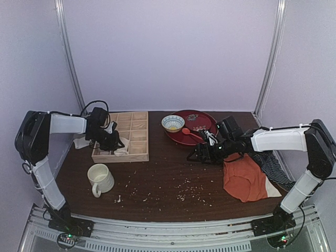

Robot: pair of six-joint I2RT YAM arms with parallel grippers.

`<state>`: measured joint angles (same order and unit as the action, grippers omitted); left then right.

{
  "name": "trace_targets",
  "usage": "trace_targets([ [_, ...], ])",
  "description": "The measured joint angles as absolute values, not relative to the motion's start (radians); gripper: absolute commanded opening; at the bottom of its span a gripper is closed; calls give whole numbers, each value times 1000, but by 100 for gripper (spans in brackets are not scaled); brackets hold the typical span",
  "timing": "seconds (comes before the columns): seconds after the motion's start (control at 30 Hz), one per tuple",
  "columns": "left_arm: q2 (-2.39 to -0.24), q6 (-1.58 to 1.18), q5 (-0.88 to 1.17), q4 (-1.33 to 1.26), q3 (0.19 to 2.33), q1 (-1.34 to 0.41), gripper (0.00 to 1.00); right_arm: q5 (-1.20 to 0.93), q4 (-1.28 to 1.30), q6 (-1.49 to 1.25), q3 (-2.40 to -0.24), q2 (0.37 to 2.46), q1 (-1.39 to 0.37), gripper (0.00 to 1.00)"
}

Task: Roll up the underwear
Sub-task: Place the underwear in the storage box.

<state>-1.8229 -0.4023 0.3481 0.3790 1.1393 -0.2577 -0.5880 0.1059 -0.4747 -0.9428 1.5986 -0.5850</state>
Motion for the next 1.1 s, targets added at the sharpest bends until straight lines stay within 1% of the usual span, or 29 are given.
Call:
trace_targets([
  [0.47,-1834,-400,252,359,1127,-295,0,-588,108,-475,-944,1607,-585,100],
  [0.77,-1877,-421,165,376,1166,-330,0,-588,109,-474,-944,1607,-585,100],
  [1.0,-1896,-438,149,360,1186,-336,0,-588,109,-475,-944,1607,-585,100],
  [1.1,-1890,-439,148,361,1185,-336,11,-588,109,-475,-944,1607,-585,100],
])
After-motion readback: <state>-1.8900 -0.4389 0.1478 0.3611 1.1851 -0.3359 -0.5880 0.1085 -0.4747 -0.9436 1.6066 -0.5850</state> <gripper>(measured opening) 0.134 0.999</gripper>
